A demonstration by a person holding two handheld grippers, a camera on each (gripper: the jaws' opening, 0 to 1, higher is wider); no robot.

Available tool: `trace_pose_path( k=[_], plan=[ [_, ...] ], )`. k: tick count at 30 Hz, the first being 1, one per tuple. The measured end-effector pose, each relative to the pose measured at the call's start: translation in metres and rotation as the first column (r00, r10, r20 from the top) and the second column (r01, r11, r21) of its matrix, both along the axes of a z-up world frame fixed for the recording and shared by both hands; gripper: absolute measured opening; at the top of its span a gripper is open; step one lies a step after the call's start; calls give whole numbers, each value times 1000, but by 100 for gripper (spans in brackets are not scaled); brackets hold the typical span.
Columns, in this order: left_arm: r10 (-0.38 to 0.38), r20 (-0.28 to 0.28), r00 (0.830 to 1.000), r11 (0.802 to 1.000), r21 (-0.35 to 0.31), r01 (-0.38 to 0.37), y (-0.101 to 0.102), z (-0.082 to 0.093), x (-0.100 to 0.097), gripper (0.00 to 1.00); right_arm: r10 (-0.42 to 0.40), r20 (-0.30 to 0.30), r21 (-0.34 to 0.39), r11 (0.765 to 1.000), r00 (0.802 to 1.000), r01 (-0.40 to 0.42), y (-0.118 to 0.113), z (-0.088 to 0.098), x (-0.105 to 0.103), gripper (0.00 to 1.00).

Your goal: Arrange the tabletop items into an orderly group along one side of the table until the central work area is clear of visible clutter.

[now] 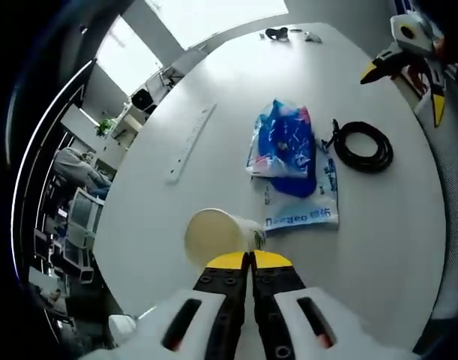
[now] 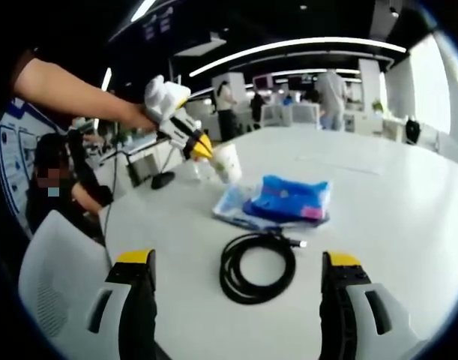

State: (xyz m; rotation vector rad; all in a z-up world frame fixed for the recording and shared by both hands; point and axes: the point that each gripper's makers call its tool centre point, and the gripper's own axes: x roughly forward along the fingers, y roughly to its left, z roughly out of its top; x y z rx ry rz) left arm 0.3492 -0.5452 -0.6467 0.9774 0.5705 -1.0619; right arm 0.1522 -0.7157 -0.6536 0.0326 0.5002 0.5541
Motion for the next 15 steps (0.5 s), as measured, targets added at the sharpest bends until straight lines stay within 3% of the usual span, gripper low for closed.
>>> trace_pose_path(
  k=[8, 15],
  plan=[
    [7, 0, 1000, 1000, 14, -7, 5, -1, 2, 0, -7, -8, 8, 1000, 1000, 7, -1, -2, 0, 89],
    [3, -18, 1000, 998, 67, -2, 10, -14, -1, 0, -13, -11, 9, 1000, 1000, 13, -2, -2, -1, 89]
  ],
)
